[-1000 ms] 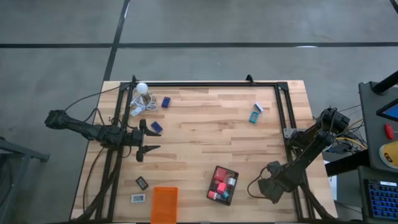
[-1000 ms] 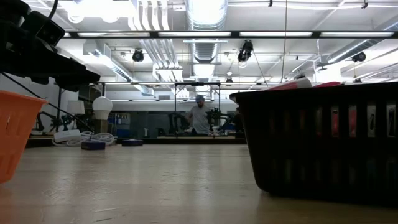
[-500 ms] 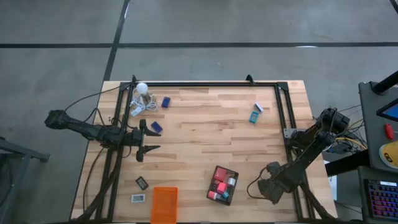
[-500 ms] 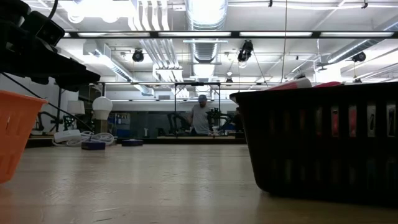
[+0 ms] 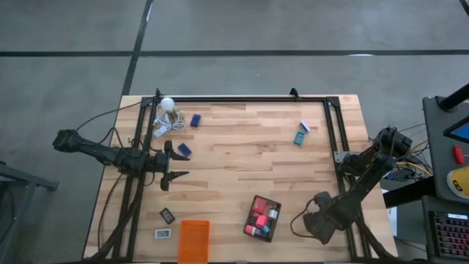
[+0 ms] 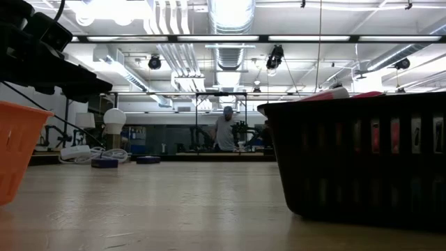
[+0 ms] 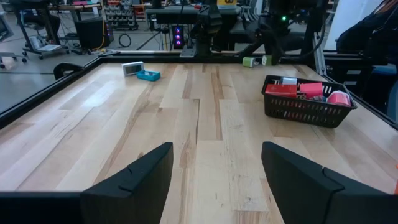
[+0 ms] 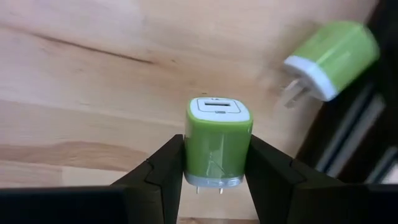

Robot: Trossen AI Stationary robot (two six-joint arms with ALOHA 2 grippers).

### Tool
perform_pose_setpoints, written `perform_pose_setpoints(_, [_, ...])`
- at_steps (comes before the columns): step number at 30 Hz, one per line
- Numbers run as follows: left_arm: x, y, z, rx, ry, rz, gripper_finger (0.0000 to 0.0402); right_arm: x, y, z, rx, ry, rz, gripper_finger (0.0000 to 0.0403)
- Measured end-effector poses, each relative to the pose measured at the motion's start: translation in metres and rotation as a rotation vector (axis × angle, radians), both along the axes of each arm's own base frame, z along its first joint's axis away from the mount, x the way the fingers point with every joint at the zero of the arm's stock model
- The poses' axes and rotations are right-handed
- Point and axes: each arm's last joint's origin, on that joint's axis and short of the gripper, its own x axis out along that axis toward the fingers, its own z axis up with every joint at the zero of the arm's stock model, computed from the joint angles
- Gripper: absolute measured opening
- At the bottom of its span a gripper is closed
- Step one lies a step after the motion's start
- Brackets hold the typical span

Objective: Pick & Place Office items
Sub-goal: Put the left green charger adapter into the black bin

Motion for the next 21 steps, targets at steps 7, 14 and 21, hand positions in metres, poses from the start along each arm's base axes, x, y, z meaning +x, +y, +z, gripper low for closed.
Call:
perform_pose_setpoints(7, [0.000,0.000,0.000,0.000,0.000,-0.001,0.0253,0.006,0.004,0.034,-0.097,-0.029,0.001,0.0139])
perform_pose_setpoints(14, [0.000,0.000,0.000,0.000,0.000,0.000,0.0253,0.013,0.004,0.068,-0.220,-0.152,0.031,0.0139])
perform_pose_setpoints(21, [0.000,0.000,0.000,0.000,0.000,0.000,0.0253,0.022,0.004,0.084,-0.359,-0.371,0.174,0.0139])
